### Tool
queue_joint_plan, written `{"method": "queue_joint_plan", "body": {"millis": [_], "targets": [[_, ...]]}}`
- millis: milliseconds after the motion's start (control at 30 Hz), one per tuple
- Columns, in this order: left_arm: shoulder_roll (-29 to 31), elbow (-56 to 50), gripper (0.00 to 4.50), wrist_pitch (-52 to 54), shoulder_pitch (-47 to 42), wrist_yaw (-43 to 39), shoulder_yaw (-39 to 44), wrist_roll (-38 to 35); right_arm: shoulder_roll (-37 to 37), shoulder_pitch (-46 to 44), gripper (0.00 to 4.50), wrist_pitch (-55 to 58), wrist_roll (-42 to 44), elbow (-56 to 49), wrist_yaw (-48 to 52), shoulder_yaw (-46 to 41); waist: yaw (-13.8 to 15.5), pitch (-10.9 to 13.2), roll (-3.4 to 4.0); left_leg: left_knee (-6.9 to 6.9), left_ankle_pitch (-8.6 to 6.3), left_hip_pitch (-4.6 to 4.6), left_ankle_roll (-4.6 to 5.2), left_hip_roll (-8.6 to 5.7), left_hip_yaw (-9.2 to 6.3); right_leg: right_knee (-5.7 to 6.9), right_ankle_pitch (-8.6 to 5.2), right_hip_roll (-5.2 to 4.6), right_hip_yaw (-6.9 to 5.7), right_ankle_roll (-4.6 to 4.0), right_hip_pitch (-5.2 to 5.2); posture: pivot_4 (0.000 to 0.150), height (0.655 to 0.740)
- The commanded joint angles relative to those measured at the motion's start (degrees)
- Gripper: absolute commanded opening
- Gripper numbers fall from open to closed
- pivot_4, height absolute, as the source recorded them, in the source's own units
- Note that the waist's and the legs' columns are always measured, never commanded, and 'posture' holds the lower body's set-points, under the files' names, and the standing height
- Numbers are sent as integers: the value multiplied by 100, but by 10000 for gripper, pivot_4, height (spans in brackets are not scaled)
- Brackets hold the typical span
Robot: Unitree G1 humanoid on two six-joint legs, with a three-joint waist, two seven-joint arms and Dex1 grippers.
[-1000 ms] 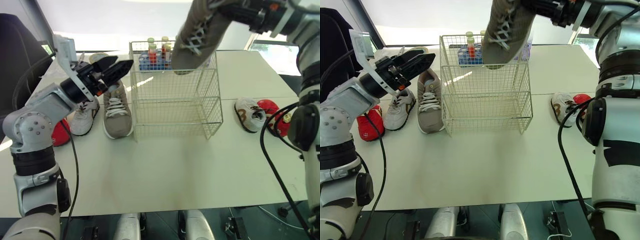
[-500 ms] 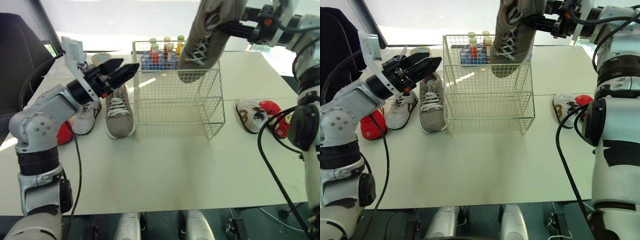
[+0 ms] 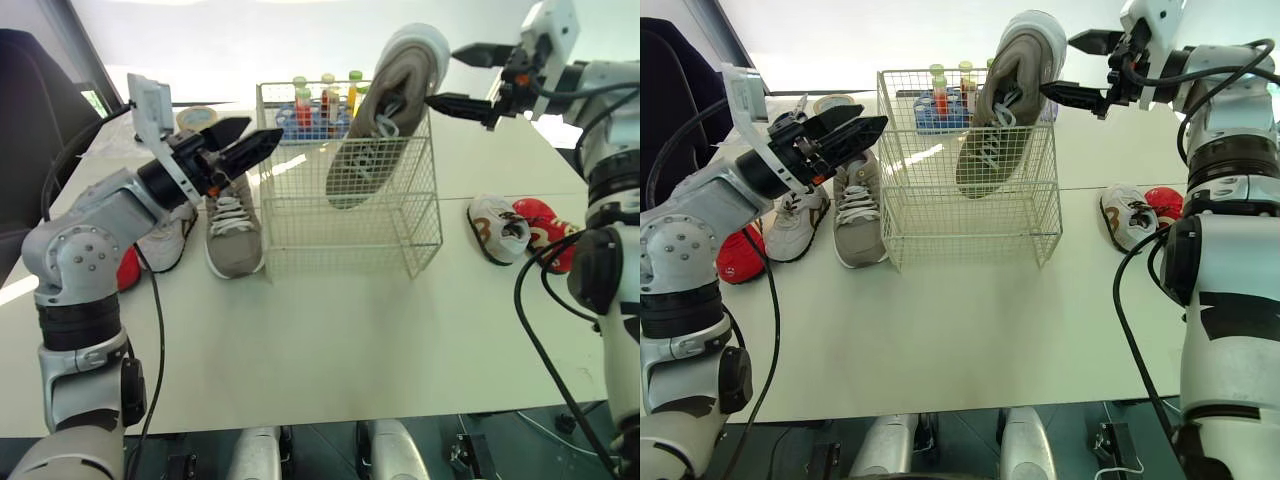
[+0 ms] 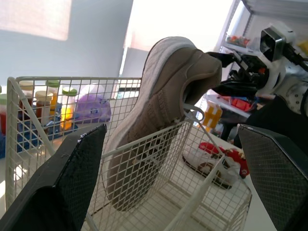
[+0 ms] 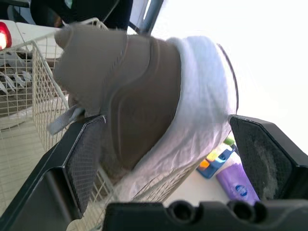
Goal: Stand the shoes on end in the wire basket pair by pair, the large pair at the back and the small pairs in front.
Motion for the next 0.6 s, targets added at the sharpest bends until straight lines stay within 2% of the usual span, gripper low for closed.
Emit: {"method": "queue_joint_plan", "body": {"millis": [33,167,300,467,600], "targets": [[159,-62,45000,-180,-127,37,93,216,-307,77,44277,-12,76,-630,-35,-165,20,0,0,0,0,0,0,0,0,0,0,0,0,0,1,1500,7400],[451,364,45000,-351,-344,231,-10,877,-589,395,44277,427,370,-1662,79,-359,40,0,0,1,0,-1,0,-1,0,-2,0,-1,0,0,1,1500,7400],[695,1327,45000,-500,-872,441,-299,1704,-644,902,44277,1498,1102,-3470,177,-608,36,0,0,-1,-1,1,1,0,-1,1,0,0,0,0,0,1500,7400],[699,3713,45000,-1058,-1979,339,-743,2776,-363,1744,44277,2770,2107,-5903,-98,-641,31,-1,-3,-3,-11,21,19,1,0,14,0,0,0,0,11,1500,7400],[579,5657,45000,-1862,-2780,141,-960,3477,-131,2069,44277,3276,2535,-6773,-483,-658,52,-1,-4,1,-14,22,24,1,1,19,0,0,0,0,10,1500,7400]]}}
